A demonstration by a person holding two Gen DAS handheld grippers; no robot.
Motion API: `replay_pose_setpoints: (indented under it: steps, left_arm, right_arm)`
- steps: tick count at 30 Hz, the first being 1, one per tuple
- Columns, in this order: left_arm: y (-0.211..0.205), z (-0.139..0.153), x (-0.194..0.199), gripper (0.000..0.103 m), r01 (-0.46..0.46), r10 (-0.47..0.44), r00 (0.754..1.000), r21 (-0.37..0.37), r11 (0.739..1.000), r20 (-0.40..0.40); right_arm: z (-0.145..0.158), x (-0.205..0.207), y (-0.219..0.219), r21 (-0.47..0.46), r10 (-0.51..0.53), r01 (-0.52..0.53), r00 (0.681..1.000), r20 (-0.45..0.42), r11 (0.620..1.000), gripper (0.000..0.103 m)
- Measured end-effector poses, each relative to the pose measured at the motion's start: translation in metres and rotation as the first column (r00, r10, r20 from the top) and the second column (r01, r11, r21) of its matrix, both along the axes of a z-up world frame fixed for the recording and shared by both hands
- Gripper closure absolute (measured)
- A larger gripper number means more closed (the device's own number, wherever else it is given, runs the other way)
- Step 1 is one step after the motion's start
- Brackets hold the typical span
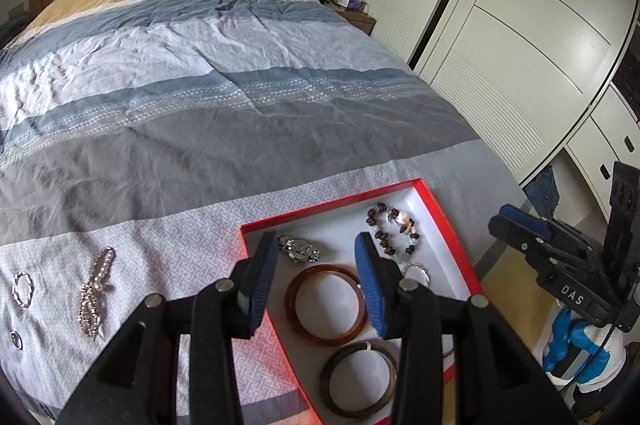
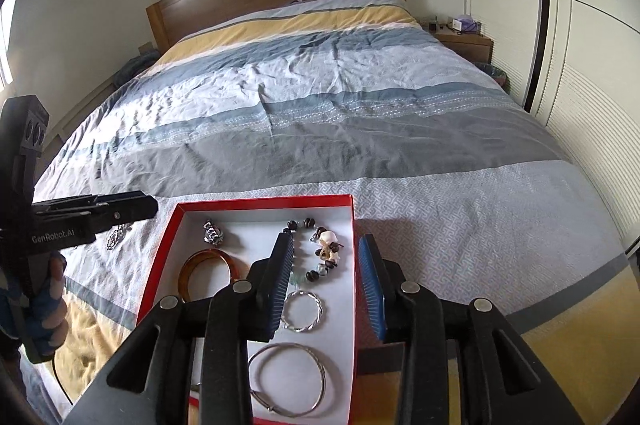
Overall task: Organize jewelry
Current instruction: 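Withdraw both open tools from the box back over the duvet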
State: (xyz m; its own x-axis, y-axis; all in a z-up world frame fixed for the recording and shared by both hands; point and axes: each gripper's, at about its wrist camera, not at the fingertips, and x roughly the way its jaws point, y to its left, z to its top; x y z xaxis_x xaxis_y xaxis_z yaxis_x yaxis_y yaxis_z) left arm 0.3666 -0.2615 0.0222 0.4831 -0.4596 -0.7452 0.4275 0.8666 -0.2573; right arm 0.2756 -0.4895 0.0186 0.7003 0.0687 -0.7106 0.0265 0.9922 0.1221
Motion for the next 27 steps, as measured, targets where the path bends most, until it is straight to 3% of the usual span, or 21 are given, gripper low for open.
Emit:
replay_pose_setpoints:
  steps: [8, 18, 22, 27]
  left_arm:
    - [0.062, 0.030, -0.050, 0.065, -0.077, 0.074, 0.994, 0.040, 0.996, 0.082]
    - [0.156, 0.036, -0.134, 0.065, -0.177, 0.165, 0.981, 0.116, 0.977, 0.100]
    - [0.219, 0.043, -0.174, 0.065, -0.287, 0.277, 0.956, 0.108, 0.952, 0.099]
    - [0.299, 0.055, -0.228, 0.065, -0.431, 0.419, 0.901, 0.119, 0.895, 0.112]
  right_arm:
    - [0.020, -0.047, 0.005, -0.005, -0.018, 0.018, 1.000, 0.018, 1.000, 0.067]
    - [0.044, -0.109, 0.019, 0.014, -0.049, 0.049, 0.998, 0.033, 0.999, 0.066]
    - [0.055, -0.133, 0.023, 0.019, -0.065, 0.065, 0.997, 0.044, 0.998, 0.066]
    - [0.069, -0.158, 0.025, 0.036, -0.097, 0.095, 0.993, 0.064, 0.995, 0.065]
